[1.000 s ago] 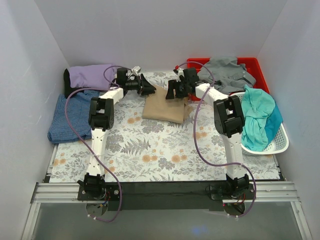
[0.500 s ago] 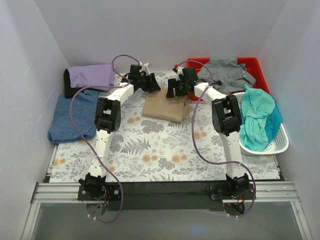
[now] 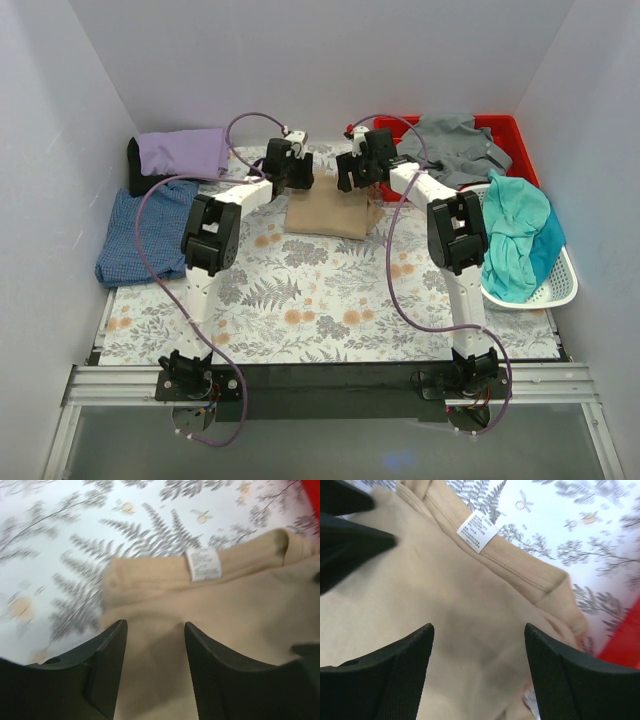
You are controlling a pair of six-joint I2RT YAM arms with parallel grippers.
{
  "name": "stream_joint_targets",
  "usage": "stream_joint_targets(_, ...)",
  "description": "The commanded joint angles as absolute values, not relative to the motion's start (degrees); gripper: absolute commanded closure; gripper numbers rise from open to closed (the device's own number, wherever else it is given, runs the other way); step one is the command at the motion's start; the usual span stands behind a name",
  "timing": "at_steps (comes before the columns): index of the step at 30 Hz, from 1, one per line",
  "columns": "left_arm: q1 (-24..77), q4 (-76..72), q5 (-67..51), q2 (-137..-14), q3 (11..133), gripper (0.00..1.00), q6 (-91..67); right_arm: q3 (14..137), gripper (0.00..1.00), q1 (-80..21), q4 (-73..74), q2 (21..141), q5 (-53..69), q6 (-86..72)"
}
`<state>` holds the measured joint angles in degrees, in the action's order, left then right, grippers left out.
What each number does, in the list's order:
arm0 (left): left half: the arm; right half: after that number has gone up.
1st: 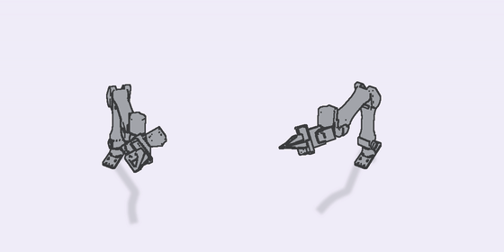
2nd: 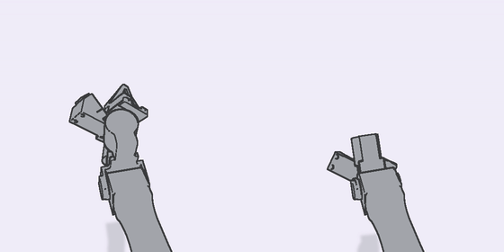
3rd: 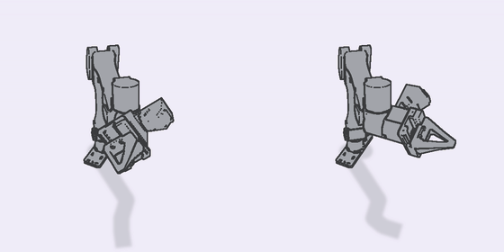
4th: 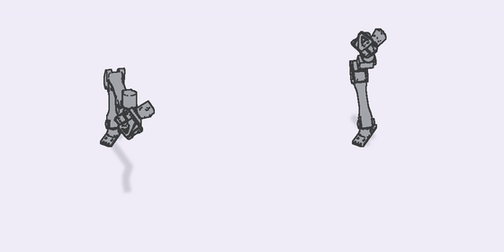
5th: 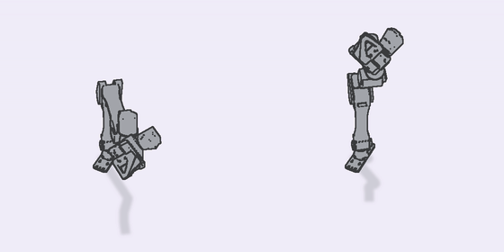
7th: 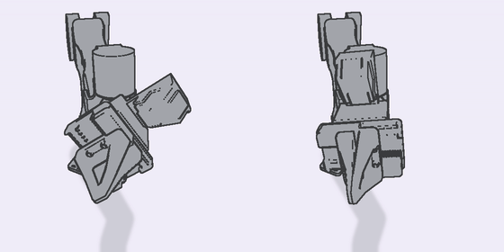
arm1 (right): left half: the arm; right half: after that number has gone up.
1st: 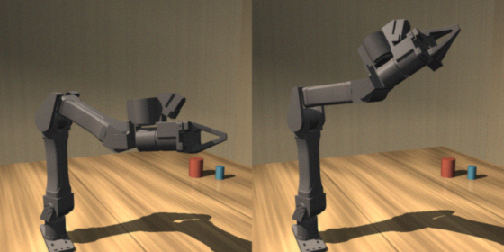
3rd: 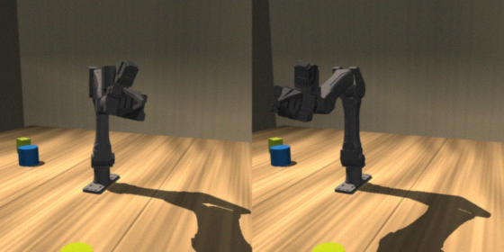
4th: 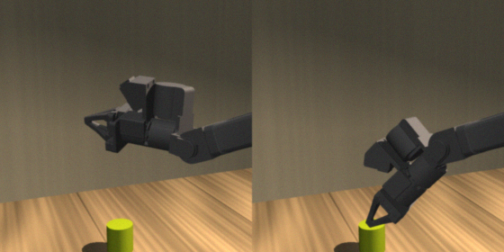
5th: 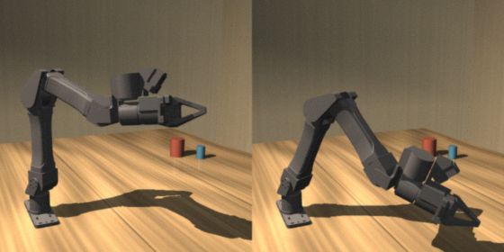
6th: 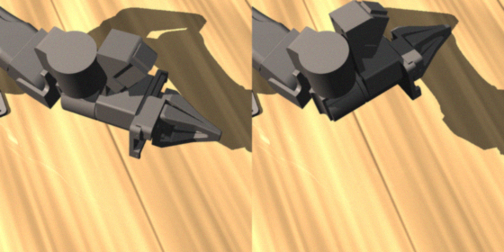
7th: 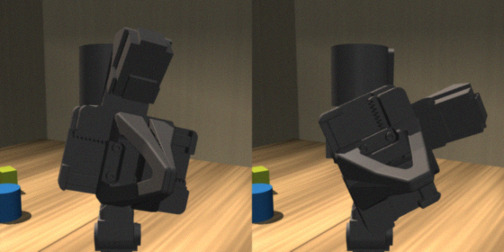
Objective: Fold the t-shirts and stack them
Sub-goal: Fold the tshirt
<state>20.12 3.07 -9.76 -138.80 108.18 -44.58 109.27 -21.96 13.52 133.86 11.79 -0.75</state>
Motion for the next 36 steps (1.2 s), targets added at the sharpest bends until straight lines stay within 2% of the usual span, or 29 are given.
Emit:
stream_joint_targets(1,19.34,-8.86,2.1,-123.33,98.63,0.5,-39.21,107.59,0.21,-21.8,11.25,123.32,7.3,3.87)
stream_joint_targets(6,19.34,-6.68,4.39,-117.26,93.35,0.48,-37.96,100.82,0.2,-21.8,12.74,116.29,6.59,2.11)
stream_joint_targets(11,19.25,-6.5,1.41,-109.44,81.32,0.48,-42.36,88.9,0.21,-21.88,14.68,110.94,8.44,-1.67)
stream_joint_targets(13,19.25,-8.16,0.27,-107.85,75.97,0.48,-44.73,85.18,0.21,-21.88,13.37,109.17,8.53,-2.37)
stream_joint_targets(18,19.25,-8.61,-1.76,-107.84,71.98,0.48,-46.14,77.44,0.2,-21.8,9.32,105.64,5.89,-3.69)
stream_joint_targets(36,15.29,-7.82,-9.32,-116.19,76.2,0.49,-49.83,81.21,0.16,-19.25,6.33,118.47,9.31,-8.09)
